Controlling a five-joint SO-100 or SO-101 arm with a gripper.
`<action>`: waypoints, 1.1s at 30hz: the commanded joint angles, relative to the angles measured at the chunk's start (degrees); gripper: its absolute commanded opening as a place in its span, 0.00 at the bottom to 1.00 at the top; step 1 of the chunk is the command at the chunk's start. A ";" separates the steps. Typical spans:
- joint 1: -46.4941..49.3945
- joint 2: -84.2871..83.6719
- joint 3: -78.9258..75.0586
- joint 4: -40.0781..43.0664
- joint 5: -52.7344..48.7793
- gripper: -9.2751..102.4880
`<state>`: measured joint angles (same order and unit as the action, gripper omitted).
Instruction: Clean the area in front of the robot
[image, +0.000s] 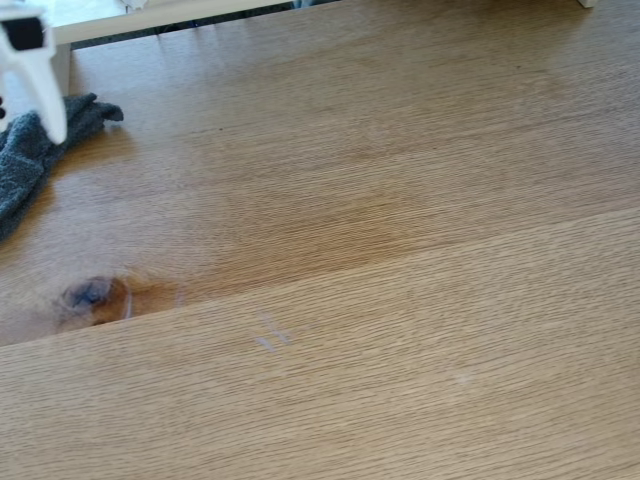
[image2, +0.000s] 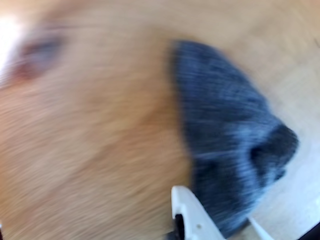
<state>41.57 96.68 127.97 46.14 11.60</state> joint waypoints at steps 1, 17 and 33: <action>9.05 -12.13 -5.27 -5.10 -6.77 0.41; 17.58 -31.82 -6.06 -16.79 -25.93 0.14; -26.54 8.00 -5.80 4.04 -15.82 0.08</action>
<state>32.78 89.21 124.37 46.93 -5.89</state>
